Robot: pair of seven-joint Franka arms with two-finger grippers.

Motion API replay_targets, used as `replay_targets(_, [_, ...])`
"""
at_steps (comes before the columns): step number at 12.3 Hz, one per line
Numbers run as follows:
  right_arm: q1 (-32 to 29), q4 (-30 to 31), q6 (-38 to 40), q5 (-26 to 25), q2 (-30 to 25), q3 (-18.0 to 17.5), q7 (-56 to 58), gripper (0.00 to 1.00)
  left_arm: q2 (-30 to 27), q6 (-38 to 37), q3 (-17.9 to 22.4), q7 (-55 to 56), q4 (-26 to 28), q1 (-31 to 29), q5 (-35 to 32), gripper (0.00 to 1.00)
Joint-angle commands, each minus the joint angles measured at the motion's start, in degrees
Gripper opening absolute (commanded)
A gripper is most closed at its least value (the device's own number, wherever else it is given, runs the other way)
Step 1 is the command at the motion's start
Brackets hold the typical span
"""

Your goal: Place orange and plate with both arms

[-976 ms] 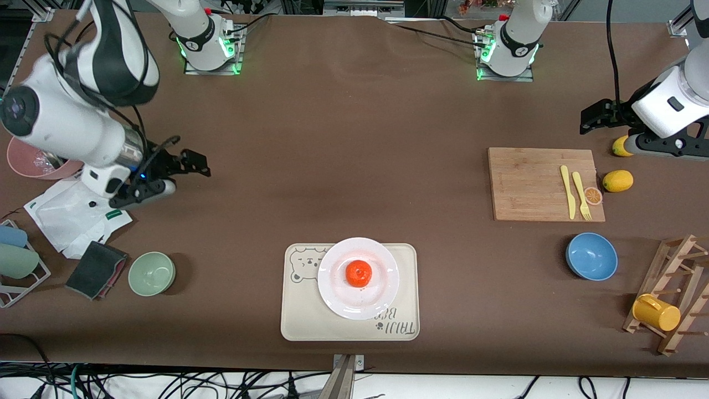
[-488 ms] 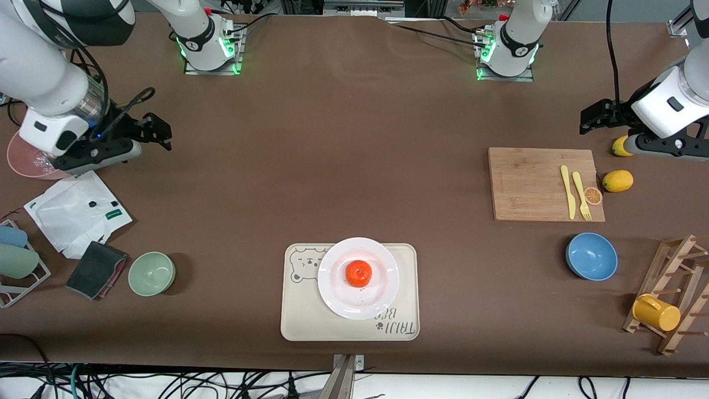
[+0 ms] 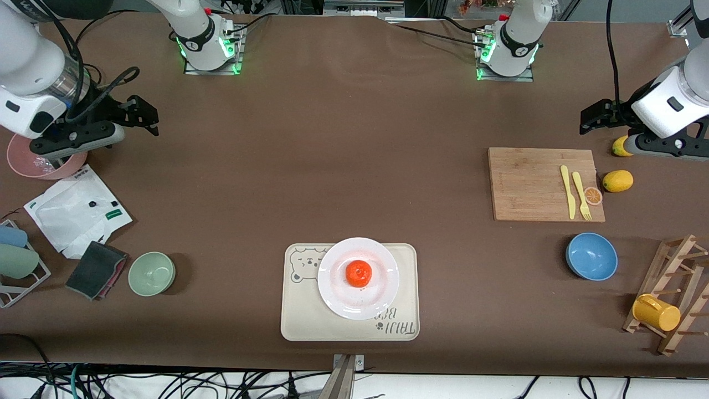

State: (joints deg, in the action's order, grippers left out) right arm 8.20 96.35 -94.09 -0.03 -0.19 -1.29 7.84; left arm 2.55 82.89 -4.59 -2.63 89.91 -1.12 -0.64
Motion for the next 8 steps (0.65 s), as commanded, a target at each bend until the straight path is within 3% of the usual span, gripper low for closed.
replay_targets(1, [-0.2,-1.77,1.54,-0.33,0.72,1.28,-0.54,1.0,0.26,-1.15,0.1,0.26,-1.23,0.16,0.64,1.0])
replay_targets(8, [-0.2,-2.39,3.21,0.47,0.72,1.46,-0.81,1.0,0.26,-1.15,0.1,0.17,-1.23,0.16,0.64,1.0])
